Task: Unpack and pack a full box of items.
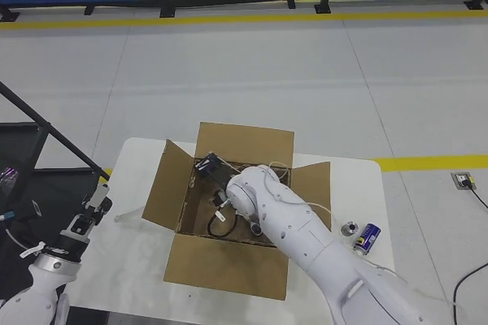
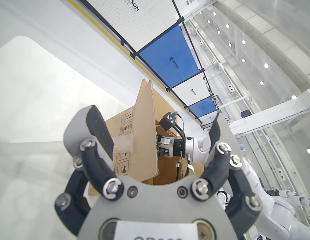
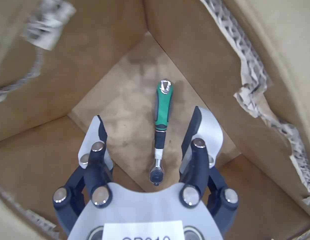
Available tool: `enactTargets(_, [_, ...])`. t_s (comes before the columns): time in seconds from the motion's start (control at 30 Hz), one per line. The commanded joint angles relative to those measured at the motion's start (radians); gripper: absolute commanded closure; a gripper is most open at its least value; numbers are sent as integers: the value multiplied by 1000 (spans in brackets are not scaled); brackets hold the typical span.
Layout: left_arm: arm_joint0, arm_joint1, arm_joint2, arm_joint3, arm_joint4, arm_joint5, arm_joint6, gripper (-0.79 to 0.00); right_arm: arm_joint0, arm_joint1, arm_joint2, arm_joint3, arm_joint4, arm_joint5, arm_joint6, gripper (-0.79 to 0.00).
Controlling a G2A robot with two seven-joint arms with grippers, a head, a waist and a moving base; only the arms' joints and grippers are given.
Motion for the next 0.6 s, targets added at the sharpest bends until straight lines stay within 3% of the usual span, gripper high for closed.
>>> enactTargets(0.0, [-1,0,4,0,1,1,-1,-785,-52,39,42,-152,-34,10,33,-711])
enactTargets(0.13, [-2,0,10,-2,4,3,-2,-785,-247,136,176,-573,-192,66,157,-702])
enactTargets(0.23, [1,1,15,-7,9,4,-3,-785,-448,200,303,-923,-367,104,251,-757])
enactTargets(0.3, [3,1,17,-10,10,6,-1,-785,-570,231,399,-1108,-444,93,291,-733])
enactTargets(0.43, [5,1,21,-12,12,7,1,-785,-765,268,605,-1374,-537,111,291,-760])
enactTargets(0.57, [4,1,33,-15,19,8,-4,-785,-889,284,808,-1493,-541,182,254,-785])
